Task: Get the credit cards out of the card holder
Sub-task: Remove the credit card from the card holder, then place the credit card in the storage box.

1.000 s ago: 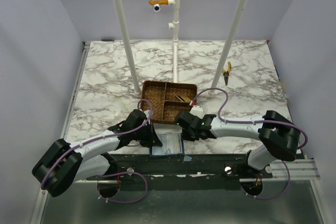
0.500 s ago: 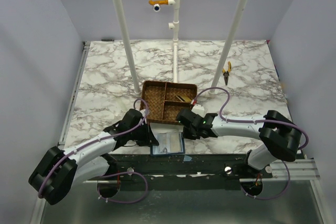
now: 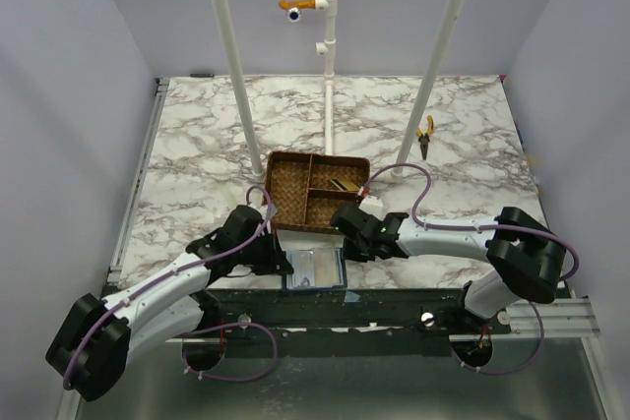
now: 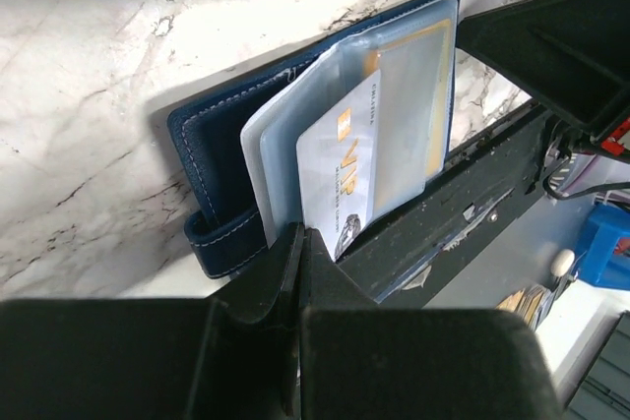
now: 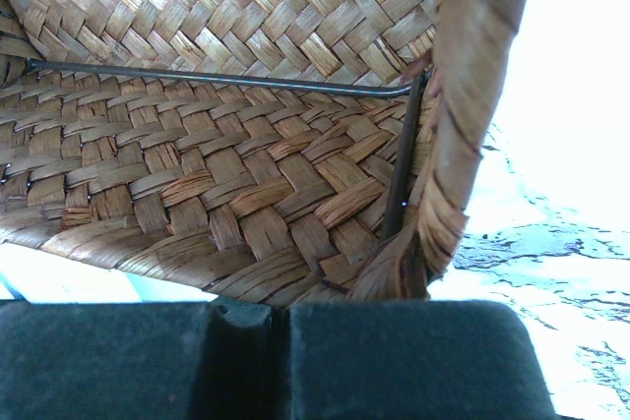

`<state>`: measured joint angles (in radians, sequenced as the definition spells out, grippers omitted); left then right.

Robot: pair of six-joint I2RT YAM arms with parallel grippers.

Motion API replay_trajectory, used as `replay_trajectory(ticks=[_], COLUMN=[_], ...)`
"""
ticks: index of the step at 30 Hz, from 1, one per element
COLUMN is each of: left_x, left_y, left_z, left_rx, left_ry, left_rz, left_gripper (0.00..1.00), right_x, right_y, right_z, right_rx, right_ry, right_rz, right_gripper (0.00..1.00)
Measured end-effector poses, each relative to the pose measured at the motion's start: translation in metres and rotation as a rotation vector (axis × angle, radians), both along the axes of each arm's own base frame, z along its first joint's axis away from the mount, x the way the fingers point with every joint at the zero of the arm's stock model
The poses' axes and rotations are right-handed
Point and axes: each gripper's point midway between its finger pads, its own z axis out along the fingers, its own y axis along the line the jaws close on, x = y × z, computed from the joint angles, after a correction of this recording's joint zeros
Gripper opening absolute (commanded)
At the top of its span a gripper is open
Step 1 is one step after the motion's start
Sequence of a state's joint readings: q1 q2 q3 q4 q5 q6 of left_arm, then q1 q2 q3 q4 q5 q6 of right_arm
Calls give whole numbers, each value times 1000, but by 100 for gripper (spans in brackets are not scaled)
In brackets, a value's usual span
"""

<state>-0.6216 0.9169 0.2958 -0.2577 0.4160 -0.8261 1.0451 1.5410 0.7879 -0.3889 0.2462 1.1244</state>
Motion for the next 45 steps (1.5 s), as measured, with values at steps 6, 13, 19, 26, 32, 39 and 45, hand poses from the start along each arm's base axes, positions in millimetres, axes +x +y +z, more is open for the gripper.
replay_trajectory(ticks=[6,13,19,26,32,39,45], left_x=[1,4,1,3,11,22,46], left_y=[1,3,6,5,0,-9,-26], left_z=[14,31,37,59,85,116,131], left_rx=[-10,-15,-6,-21,-51,-85,-94], left_ry=[-34,-78,-87,-129,-186,-231,-225], left_rz=[-2,-2,-13,-27,-34,-29,-17], left_gripper=[0,0,0,0,0,0,0], right_x=[0,0,0,0,1,6,11], right_y=[0,0,0,-5,-6,-3,-6], right_z=[0,0,1,3,10,32,59], right_rx=[0,0,-1,-17,-11,24,51], right_ry=[0,-1,-3,-6,-18,-52,-104], right_rz=[0,1,5,17,30,31,13], right_gripper=[1,1,1,1,1,1,1])
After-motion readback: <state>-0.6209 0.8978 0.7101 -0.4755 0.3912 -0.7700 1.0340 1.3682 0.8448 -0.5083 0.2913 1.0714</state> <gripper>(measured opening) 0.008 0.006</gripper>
